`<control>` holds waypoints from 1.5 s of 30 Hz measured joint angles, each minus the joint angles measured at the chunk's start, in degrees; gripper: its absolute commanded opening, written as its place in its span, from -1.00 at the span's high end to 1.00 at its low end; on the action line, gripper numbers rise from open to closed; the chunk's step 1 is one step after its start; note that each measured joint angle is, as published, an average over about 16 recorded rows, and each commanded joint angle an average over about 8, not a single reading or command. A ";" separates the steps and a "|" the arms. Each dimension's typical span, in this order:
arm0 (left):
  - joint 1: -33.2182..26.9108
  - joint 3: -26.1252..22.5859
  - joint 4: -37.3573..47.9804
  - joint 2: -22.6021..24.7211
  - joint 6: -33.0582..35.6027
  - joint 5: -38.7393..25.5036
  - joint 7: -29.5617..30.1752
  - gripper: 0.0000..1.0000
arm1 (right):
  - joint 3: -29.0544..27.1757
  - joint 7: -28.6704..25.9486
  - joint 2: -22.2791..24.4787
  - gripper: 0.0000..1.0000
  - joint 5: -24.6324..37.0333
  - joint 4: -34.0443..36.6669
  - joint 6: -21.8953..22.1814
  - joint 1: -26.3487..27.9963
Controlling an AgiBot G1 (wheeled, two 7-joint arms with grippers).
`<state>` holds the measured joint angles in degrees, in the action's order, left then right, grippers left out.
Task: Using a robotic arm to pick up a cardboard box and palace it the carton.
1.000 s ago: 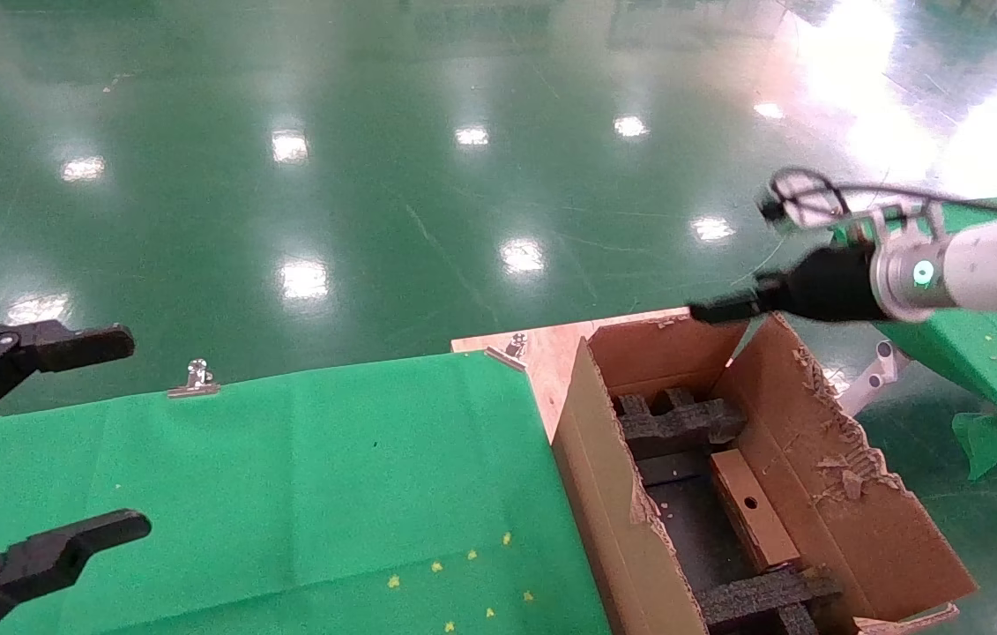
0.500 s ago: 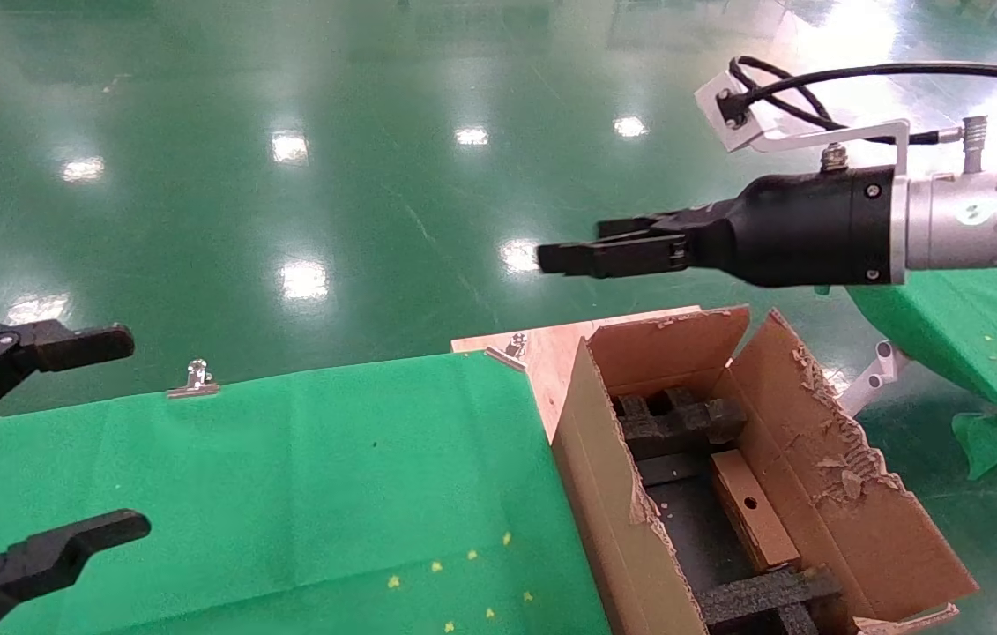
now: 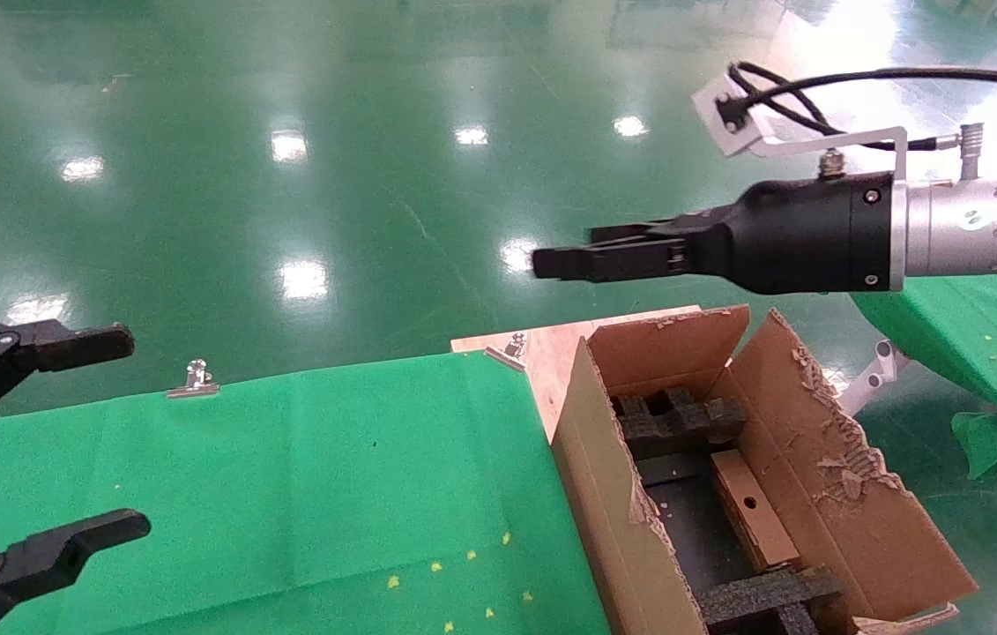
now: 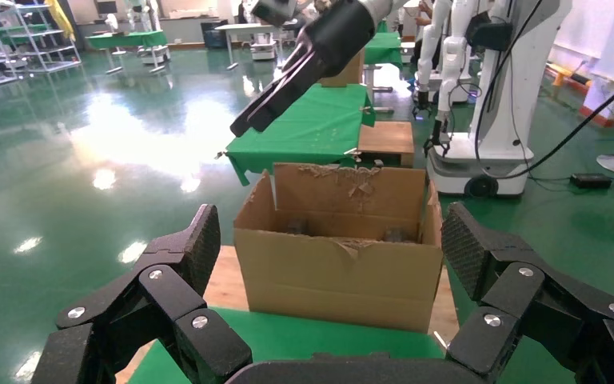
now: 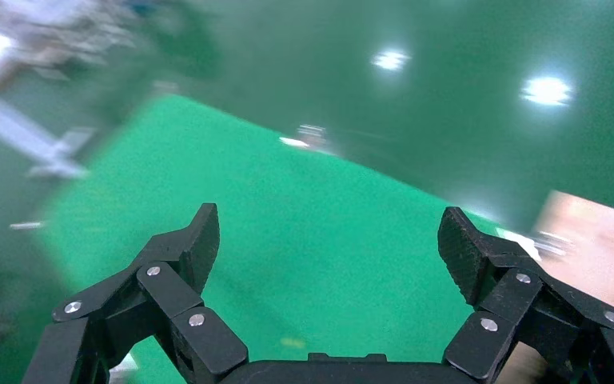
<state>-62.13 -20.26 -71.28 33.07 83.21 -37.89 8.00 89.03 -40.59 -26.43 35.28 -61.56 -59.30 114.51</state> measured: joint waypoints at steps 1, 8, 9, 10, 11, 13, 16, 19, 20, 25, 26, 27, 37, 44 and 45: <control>0.00 0.00 0.00 0.00 0.00 0.00 0.00 -1.00 | -0.85 0.34 -0.11 -1.00 0.15 -0.15 -0.25 -0.63; 0.00 0.00 0.00 0.00 0.00 0.00 0.00 -1.00 | -8.91 3.63 -1.05 -1.00 0.81 -1.49 -3.21 -6.46; 0.00 0.00 0.00 0.00 0.00 0.00 0.00 -1.00 | -10.19 4.15 -1.20 -1.00 0.93 -1.70 -3.67 -7.39; 0.00 0.00 0.00 0.00 0.00 0.00 0.00 -1.00 | -11.49 4.68 -1.35 -1.00 1.04 -1.91 -4.14 -8.33; 0.00 0.00 0.00 0.00 0.00 0.00 0.00 -1.00 | -12.78 5.21 -1.50 -1.00 1.16 -2.12 -4.61 -9.26; 0.00 0.00 0.00 0.00 0.00 0.00 0.00 -1.00 | -15.36 6.27 -1.81 -1.00 1.39 -2.55 -5.54 -11.14; 0.00 0.00 0.00 0.00 0.00 0.00 0.00 -1.00 | -19.24 7.85 -2.26 -1.00 1.74 -3.18 -6.94 -13.95; 0.00 0.00 0.00 0.00 0.00 0.00 0.00 -1.00 | -23.13 9.44 -2.72 -1.00 2.09 -3.82 -8.35 -16.77; 0.00 0.00 0.00 0.00 0.00 0.00 0.00 -1.00 | -24.41 9.97 -2.87 -1.00 2.21 -4.03 -8.82 -17.70; 0.00 0.00 0.00 0.00 0.00 0.00 0.00 -1.00 | -30.90 12.62 -3.64 -1.00 2.79 -5.10 -11.16 -22.41; 0.00 0.00 0.00 0.00 0.00 0.00 0.00 -1.00 | -32.19 13.14 -3.79 -1.00 2.91 -5.31 -11.63 -23.34; 0.00 -0.01 0.00 0.00 0.00 0.00 0.00 -1.00 | -33.49 13.68 -3.94 -1.00 3.02 -5.53 -12.10 -24.29; 0.00 -0.01 0.00 0.00 0.00 0.01 0.00 -1.00 | -46.46 18.98 -5.47 -1.00 4.19 -7.66 -16.79 -33.69; 0.00 -0.01 0.00 0.00 0.00 0.01 0.00 -1.00 | -55.48 22.67 -6.53 -1.00 5.00 -9.14 -20.05 -40.23; 0.00 -0.01 0.00 0.00 0.00 0.01 0.00 -1.00 | -56.79 23.20 -6.68 -1.00 5.12 -9.36 -20.53 -41.18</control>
<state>-62.13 -20.27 -71.28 33.07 83.21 -37.89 7.99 32.24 -17.38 -33.11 40.40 -70.91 -79.83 73.33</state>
